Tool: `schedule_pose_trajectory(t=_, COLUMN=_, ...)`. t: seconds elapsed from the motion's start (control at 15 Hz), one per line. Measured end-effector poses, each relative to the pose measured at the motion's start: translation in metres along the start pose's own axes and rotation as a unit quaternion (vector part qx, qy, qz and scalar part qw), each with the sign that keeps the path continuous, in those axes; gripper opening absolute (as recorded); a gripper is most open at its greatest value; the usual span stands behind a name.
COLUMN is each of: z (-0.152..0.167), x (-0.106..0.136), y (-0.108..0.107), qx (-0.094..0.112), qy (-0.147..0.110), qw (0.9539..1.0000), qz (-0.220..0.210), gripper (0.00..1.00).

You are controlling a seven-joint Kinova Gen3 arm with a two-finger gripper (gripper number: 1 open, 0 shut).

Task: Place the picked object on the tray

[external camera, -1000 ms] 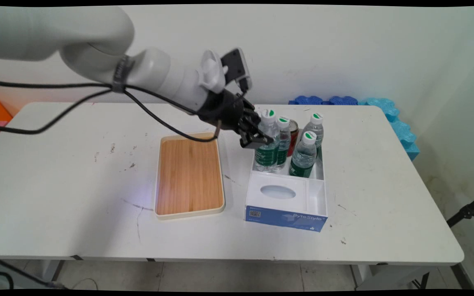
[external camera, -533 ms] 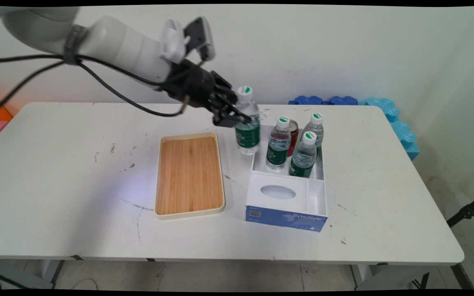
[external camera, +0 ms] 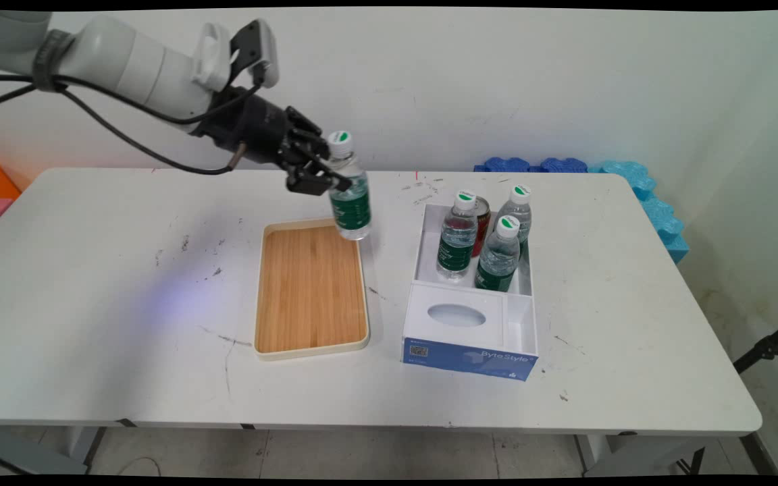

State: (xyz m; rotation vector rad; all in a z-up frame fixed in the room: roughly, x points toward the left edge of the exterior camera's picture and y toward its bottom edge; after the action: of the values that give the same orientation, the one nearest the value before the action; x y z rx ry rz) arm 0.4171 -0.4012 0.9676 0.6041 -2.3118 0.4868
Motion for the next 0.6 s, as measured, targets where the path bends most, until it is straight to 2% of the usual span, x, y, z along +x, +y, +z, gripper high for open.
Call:
schedule_pose_trajectory(t=0.27, z=-0.001, x=-0.031, y=-0.019, qx=0.004, qy=-0.011, qw=0.9999, qz=-0.001, gripper=0.00)
schedule_pose_trajectory(t=0.6, z=0.009, x=-0.053, y=-0.035, qx=0.009, qy=-0.017, qw=0.9998, qz=-0.005, gripper=0.00)
